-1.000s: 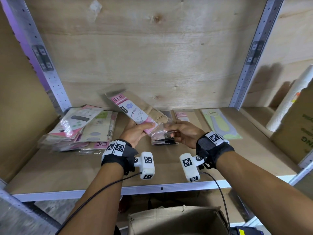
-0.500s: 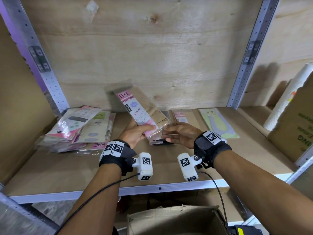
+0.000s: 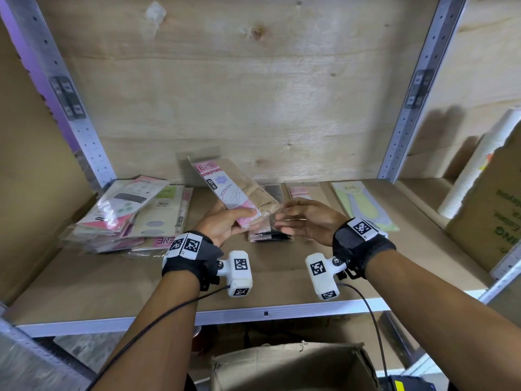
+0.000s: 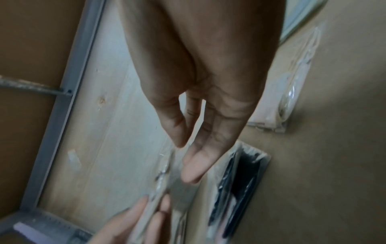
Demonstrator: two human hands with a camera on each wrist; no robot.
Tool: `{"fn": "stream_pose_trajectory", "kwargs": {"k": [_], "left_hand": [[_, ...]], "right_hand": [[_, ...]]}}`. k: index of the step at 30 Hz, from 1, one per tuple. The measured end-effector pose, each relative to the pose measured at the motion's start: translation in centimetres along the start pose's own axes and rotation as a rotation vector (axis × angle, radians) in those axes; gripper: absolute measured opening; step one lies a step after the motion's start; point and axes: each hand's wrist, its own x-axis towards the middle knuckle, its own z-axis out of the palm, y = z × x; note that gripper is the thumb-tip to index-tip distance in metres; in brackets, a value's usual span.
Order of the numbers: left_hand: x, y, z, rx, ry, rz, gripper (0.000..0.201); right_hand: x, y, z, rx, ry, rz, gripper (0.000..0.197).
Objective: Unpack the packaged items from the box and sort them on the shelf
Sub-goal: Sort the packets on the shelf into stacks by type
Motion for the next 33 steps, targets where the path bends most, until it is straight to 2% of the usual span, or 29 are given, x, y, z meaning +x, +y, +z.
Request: {"fn": "stream_pose_trajectory", "kwargs": {"k": [4, 11, 17, 21, 23, 27, 33], "left_hand": [[-0.3, 0.1, 0.0, -0.005, 0.01, -0.012, 0.054], [-0.4, -0.1, 0.1, 0.085, 0.01, -0.035, 0.053], [-0.3, -0.4, 0.0, 0.147, 0.003, -0.046, 0.049], [-0.3, -0.3, -0.2, 0.213, -0.023, -0.034, 0.062], [-0.4, -0.2, -0.1, 0.266, -0.057, -0.023, 0.067], [-0.5, -0.3, 0.1, 0.44, -0.071, 0.007, 0.062], [-0.7, 0.0, 0.0, 0.549, -0.049, 0.013, 0.06]], "right_hand": [[-0.3, 0.0, -0.5, -0.186, -0.022, -0.041, 0.009], [-0.6, 0.4, -1.0, -0.331, -0.037, -0.081, 0.003], [-0.3, 0.1, -0.9, -0.134, -0.055, -0.056, 0.01], [-0.1, -0.2, -0.6, -0.039, 0.0, -0.023, 0.01], [0.0, -0.2, -0.4, -0.097, 0.028, -0.024, 0.015], [0.3, 0.2, 0.0, -0.284, 0.051, -0.051, 0.038], [1.0, 0.2, -0.1, -0.396, 0.077, -0.09, 0.026]]}}
